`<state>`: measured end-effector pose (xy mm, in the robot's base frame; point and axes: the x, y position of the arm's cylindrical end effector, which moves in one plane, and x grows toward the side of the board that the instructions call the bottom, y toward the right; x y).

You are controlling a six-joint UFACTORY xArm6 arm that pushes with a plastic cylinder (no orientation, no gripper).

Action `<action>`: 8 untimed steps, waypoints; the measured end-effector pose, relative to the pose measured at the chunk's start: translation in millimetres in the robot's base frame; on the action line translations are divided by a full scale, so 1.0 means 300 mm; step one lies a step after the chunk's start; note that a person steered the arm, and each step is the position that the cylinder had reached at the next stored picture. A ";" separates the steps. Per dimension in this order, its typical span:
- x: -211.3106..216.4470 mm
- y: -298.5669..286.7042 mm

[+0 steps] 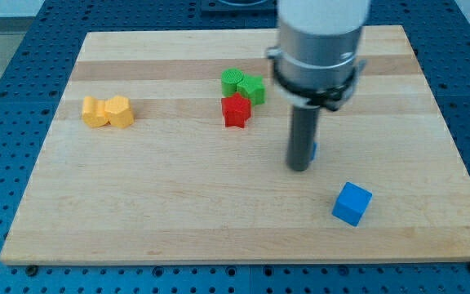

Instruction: Push blue triangle below the red star

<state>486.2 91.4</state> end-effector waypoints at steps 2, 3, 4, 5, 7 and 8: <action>-0.094 -0.020; -0.148 0.193; -0.225 0.098; -0.004 -0.219; 0.040 -0.396; -0.114 -0.099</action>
<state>452.0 61.5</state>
